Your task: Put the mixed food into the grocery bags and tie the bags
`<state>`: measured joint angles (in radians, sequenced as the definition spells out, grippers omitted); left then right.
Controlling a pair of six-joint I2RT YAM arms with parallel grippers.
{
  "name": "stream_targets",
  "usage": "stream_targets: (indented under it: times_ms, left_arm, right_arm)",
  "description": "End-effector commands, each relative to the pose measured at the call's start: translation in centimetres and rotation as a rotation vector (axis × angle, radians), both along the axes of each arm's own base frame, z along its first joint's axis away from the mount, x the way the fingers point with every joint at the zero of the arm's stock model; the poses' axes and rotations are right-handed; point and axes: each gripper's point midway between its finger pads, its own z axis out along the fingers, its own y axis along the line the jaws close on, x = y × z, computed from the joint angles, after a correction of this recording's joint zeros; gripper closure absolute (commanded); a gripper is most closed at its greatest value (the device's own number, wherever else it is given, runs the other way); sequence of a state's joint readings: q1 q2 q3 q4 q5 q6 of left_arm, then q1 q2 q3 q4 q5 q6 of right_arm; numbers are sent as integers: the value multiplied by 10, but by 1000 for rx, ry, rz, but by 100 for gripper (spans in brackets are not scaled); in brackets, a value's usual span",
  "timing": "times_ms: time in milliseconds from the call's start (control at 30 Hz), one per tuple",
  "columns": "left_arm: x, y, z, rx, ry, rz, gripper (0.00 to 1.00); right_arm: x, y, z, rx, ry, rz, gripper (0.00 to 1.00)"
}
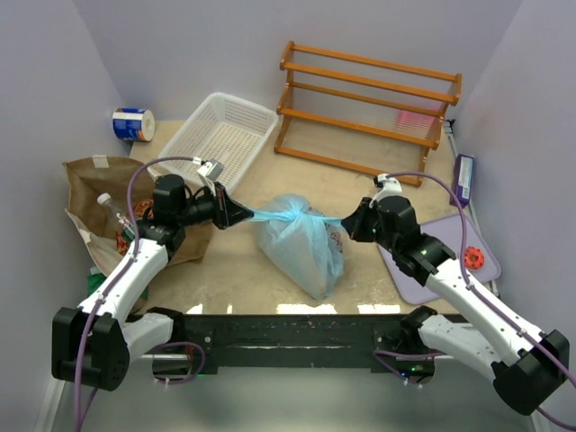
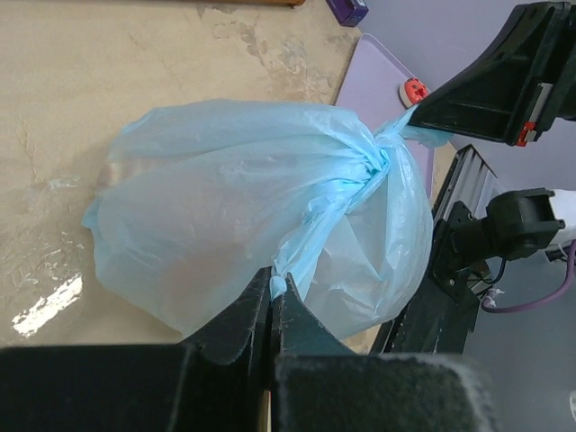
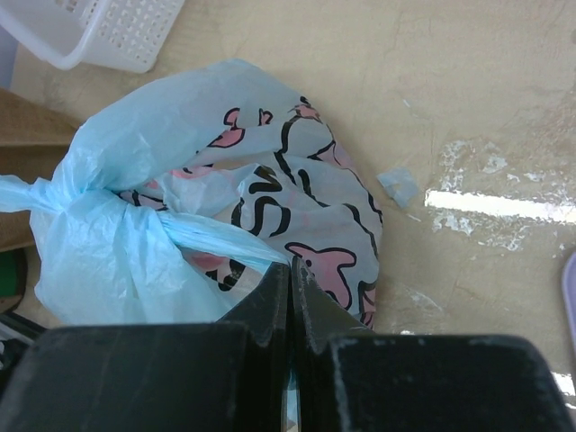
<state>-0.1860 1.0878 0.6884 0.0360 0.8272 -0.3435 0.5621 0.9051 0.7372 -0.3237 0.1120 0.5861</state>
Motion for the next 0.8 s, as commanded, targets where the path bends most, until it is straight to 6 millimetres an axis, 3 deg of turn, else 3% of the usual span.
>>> stream_targets:
  times_ms: [0,633,767]
  left_arm:
    - [33,42,1,82,-79,215,100]
    - [41,57,-2,123,-86,272,100]
    - [39,63,-11,160,-60,294,100]
  right_arm:
    - [3,-70,-27,-189,37,-239,100]
    - [0,-67,-34,-140,37,-207,100]
    - [0,-65,-34,-137,35,-200,100]
